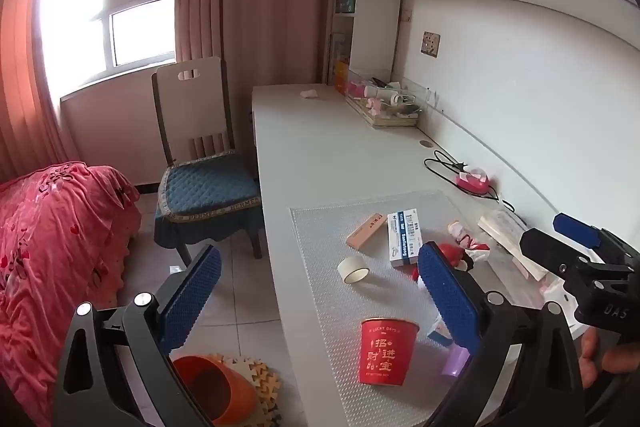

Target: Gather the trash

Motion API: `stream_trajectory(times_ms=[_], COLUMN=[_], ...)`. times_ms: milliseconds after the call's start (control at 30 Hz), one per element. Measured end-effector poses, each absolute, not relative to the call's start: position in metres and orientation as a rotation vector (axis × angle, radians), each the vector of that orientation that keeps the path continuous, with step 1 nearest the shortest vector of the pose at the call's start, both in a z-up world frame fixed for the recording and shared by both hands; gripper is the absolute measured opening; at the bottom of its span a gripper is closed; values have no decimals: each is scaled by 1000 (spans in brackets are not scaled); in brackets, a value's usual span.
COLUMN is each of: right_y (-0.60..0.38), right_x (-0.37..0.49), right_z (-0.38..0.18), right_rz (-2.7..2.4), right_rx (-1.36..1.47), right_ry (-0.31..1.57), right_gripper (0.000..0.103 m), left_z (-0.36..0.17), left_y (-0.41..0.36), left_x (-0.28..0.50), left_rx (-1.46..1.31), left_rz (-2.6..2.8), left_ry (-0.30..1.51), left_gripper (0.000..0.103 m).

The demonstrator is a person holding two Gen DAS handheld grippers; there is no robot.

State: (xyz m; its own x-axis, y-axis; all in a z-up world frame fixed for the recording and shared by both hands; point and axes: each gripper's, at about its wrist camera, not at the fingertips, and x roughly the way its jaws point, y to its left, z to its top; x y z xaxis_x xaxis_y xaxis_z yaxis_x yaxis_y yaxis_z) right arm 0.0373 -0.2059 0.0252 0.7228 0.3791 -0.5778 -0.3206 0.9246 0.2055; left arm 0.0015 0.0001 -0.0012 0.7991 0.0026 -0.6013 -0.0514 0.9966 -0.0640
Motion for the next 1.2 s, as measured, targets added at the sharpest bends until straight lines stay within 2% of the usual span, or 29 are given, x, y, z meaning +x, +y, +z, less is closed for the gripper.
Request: stream_trajectory(times_ms=[1200], right_y=[-196], right_x=[42], right_z=[13], right_rz=[413], right_rx=[69], right_ry=[693], right_gripper=[98], left_z=[-10], left_y=[4], left_x=[1], left_rx=[-84], left_rz=[56], left_ry=[692], left_gripper=[97])
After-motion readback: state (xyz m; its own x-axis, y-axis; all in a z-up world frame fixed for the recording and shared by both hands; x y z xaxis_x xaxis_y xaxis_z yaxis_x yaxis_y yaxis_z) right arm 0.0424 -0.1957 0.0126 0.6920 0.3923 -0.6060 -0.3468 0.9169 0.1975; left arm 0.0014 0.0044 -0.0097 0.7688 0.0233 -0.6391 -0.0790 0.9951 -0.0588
